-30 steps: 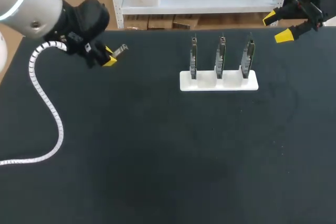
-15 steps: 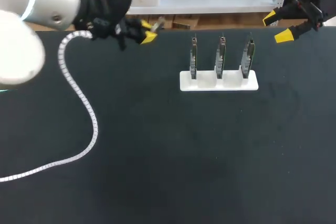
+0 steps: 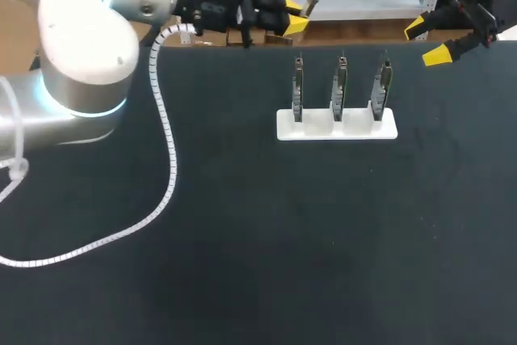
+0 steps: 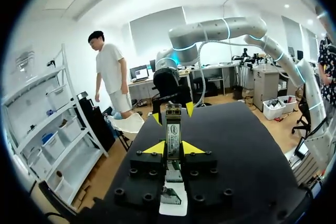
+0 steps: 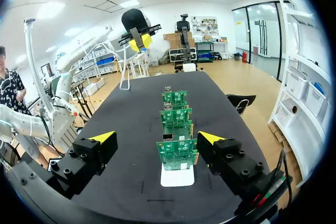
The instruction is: Pick up the optical module with the left hand, and insert it into the network port with the right hand.
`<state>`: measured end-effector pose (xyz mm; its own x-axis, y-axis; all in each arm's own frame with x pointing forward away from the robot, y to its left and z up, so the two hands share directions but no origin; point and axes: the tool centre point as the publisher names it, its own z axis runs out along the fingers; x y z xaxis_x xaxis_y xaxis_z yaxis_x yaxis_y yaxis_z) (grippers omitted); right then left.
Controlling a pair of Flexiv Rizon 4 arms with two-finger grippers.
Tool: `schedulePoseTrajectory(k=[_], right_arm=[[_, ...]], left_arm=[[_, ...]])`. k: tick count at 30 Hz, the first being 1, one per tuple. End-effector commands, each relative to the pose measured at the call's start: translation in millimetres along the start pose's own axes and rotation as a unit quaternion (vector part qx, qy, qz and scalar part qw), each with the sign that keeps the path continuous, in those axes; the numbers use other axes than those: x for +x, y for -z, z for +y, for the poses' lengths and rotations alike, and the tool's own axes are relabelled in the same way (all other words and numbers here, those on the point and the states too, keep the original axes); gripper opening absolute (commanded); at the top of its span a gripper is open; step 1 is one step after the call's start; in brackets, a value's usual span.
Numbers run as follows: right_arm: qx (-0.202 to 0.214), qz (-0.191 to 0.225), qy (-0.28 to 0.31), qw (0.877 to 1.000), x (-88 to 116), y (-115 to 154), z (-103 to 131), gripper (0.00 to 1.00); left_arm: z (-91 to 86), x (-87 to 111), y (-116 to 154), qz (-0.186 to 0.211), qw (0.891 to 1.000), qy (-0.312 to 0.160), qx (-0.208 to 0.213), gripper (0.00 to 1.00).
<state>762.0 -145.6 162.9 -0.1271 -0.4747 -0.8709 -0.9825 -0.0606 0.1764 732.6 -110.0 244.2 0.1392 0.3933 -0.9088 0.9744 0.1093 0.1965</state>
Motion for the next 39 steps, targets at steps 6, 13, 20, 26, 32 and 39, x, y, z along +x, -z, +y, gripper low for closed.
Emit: schedulePoseTrajectory(k=[6, 13, 20, 26, 32, 39], right_arm=[[0.002, 0.000, 0.001, 1.000, 0.2, -0.8, 1.8, 1.00], [0.002, 0.000, 0.001, 1.000, 0.2, -0.8, 1.8, 1.00], [0.002, 0.000, 0.001, 1.000, 0.2, -0.8, 1.8, 1.00], [0.002, 0.000, 0.001, 1.000, 0.2, -0.8, 1.8, 1.00], [0.002, 0.000, 0.001, 1.000, 0.2, -0.8, 1.8, 1.00], [0.002, 0.000, 0.001, 1.000, 0.2, -0.8, 1.8, 1.00]], left_arm=[[4.0, 1.7, -5.6, -0.013, 1.000, -0.001, 0.005, 0.00], [-2.8, 0.7, -11.1, -0.031, 1.000, 0.006, -0.004, 0.00], [-1.0, -9.5, -39.6, -0.089, 0.996, 0.016, 0.016, 0.00], [-1.1, -11.5, -57.8, -0.105, 0.993, 0.024, 0.040, 0.00], [10.1, -19.8, -79.2, -0.124, 0.991, 0.021, 0.052, 0.00], [23.0, -26.0, -101.4, -0.135, 0.989, 0.013, 0.062, 0.00]])
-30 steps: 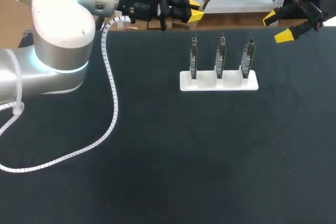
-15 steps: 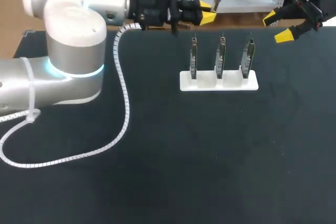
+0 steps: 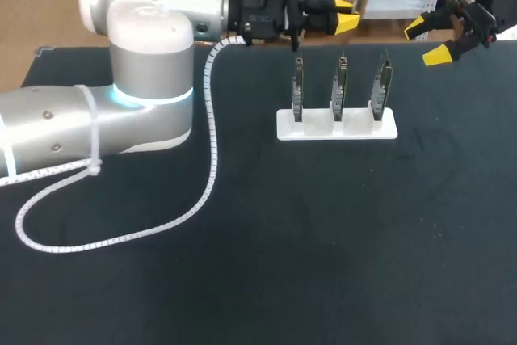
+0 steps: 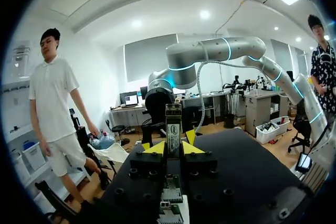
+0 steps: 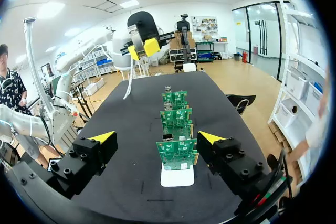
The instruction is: Pick up the optical module with the left hand, and insert it into the network port with the right hand.
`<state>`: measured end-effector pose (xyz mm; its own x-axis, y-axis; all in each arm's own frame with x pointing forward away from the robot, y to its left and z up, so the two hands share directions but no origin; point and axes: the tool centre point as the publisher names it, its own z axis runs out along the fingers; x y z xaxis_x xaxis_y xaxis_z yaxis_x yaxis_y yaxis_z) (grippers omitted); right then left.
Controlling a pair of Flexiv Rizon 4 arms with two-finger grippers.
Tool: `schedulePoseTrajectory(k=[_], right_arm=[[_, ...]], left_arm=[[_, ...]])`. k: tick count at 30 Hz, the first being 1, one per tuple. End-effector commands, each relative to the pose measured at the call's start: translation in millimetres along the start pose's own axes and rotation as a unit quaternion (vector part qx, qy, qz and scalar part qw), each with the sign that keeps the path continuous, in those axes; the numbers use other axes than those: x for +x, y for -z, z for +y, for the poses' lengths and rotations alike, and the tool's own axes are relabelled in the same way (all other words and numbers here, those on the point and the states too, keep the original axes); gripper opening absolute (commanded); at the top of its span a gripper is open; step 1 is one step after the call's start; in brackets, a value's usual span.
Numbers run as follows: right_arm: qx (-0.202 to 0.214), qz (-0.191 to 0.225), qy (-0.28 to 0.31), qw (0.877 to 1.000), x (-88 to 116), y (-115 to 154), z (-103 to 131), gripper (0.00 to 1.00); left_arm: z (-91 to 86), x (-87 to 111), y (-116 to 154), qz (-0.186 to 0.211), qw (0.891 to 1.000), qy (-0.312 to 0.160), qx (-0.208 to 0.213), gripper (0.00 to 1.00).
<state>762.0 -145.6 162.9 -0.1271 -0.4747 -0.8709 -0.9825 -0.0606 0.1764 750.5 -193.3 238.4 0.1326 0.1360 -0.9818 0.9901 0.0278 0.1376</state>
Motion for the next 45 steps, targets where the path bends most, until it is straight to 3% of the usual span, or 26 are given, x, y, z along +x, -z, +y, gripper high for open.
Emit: schedulePoseTrajectory(k=[1, 18, 27, 34, 45], right_arm=[[0.002, 0.000, 0.001, 1.000, 0.2, -0.8, 1.8, 1.00], [0.002, 0.000, 0.001, 1.000, 0.2, -0.8, 1.8, 1.00], [0.002, 0.000, 0.001, 1.000, 0.2, -0.8, 1.8, 1.00], [0.002, 0.000, 0.001, 1.000, 0.2, -0.8, 1.8, 1.00], [0.002, 0.000, 0.001, 1.000, 0.2, -0.8, 1.8, 1.00]], left_arm=[[18.9, 3.7, -20.2, -0.005, 1.000, -0.002, 0.017, 0.00], [18.8, 26.1, -47.0, -0.030, 0.999, 0.021, 0.033, 0.00], [15.9, 32.9, -62.9, -0.025, 0.997, 0.040, 0.059, 0.00], [15.4, 38.3, -67.0, -0.032, 0.996, 0.069, 0.055, 0.00], [10.5, 41.0, -70.4, -0.011, 0.994, 0.103, 0.045, 0.00]])
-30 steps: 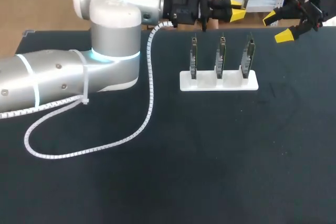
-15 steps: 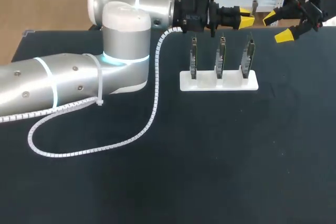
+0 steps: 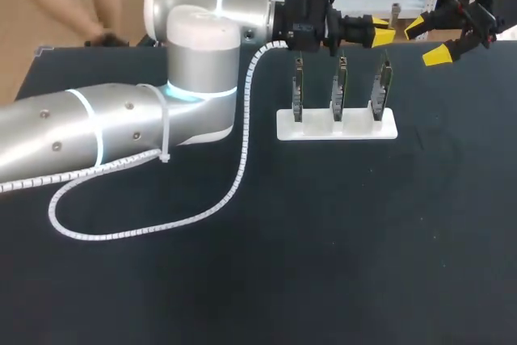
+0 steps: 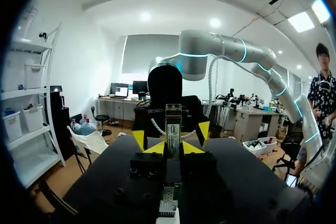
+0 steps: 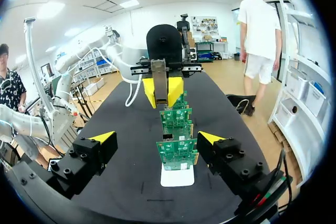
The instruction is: Pick up the optical module with the left hand, and insert it into the network port with the right hand.
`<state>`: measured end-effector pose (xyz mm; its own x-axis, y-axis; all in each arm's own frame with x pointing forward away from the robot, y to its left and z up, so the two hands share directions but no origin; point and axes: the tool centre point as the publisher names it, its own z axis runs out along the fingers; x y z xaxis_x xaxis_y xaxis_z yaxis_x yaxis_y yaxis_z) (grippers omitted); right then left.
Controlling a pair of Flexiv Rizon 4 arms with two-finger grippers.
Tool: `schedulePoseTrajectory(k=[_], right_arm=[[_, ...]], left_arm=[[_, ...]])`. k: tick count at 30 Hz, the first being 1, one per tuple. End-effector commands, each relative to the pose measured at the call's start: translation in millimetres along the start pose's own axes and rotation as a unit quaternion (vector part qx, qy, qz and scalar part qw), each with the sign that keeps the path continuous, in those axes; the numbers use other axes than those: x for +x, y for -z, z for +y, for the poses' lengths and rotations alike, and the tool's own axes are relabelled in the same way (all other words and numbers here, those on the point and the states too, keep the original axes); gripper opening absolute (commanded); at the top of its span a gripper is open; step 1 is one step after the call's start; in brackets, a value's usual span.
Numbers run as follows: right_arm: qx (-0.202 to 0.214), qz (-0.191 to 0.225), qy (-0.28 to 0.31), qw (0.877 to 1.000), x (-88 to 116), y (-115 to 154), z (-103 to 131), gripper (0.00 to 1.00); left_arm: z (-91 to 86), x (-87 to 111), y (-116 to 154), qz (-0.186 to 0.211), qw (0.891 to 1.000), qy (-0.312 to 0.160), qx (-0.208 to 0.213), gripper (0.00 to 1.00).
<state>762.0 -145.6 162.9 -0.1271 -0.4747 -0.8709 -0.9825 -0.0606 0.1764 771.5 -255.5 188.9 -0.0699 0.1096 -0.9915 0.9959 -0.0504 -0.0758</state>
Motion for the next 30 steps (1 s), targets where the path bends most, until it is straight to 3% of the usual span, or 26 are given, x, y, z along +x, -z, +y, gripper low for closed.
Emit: schedulePoseTrajectory(k=[1, 15, 30], right_arm=[[0.002, 0.000, 0.001, 1.000, 0.2, -0.8, 1.8, 1.00], [0.002, 0.000, 0.001, 1.000, 0.2, -0.8, 1.8, 1.00], [0.002, 0.000, 0.001, 1.000, 0.2, -0.8, 1.8, 1.00]], left_arm=[[-2.4, -1.5, -2.0, 0.001, 1.000, 0.001, -0.012, 0.00], [-8.1, -1.4, -1.8, 0.012, 0.999, -0.011, -0.050, 0.00], [-13.6, 9.4, -3.1, 0.014, 0.998, 0.017, -0.065, 0.00]])
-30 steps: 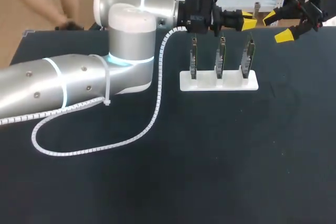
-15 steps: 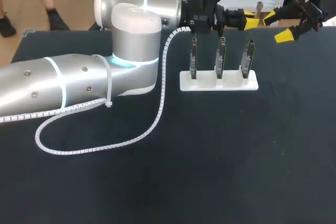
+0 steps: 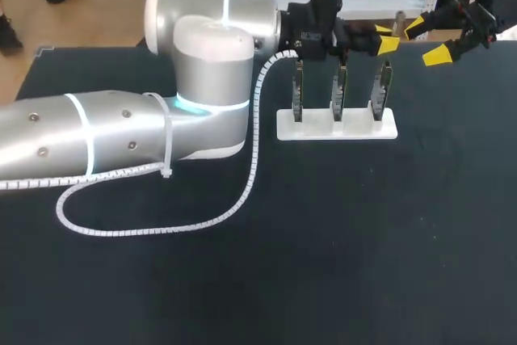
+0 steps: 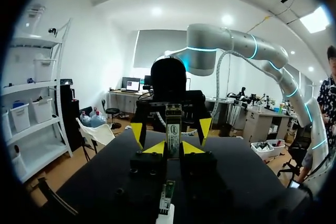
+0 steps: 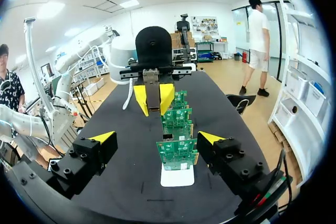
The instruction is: Pick up the optical module with the left hand, and insert it into the network port with the right hand.
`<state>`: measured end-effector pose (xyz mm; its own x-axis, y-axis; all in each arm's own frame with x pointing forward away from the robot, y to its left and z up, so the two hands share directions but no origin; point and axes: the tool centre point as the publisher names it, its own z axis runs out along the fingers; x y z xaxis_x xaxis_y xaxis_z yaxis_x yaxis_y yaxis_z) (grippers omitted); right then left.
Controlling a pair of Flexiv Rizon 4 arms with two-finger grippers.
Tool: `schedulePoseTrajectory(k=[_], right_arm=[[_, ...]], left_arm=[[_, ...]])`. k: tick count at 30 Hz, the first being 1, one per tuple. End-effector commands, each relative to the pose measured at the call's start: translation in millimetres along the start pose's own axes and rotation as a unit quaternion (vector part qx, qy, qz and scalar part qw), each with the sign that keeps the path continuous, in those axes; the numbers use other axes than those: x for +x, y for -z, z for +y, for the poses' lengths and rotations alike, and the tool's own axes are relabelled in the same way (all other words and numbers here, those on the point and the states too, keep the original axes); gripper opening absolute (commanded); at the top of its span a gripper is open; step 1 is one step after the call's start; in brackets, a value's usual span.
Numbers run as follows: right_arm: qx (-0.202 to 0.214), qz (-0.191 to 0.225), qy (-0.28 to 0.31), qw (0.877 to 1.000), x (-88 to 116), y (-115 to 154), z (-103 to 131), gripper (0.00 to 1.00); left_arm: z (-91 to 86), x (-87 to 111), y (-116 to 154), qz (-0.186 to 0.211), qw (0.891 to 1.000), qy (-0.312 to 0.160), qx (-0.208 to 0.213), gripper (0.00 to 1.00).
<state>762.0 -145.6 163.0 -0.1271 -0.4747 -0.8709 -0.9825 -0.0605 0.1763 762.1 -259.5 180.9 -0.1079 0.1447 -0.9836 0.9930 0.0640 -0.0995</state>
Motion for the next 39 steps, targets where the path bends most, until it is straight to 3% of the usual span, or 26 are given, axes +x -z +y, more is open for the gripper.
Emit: schedulePoseTrajectory(k=[1, 39], right_arm=[[0.002, 0.000, 0.001, 1.000, 0.2, -0.9, 1.8, 1.00], [0.002, 0.000, 0.001, 1.000, 0.2, -0.9, 1.8, 1.00]], left_arm=[[-4.4, 1.7, 2.3, -0.001, 1.000, -0.001, -0.009, 0.00], [5.7, 12.5, -9.7, 0.001, 1.000, 0.003, 0.023, 0.00]])
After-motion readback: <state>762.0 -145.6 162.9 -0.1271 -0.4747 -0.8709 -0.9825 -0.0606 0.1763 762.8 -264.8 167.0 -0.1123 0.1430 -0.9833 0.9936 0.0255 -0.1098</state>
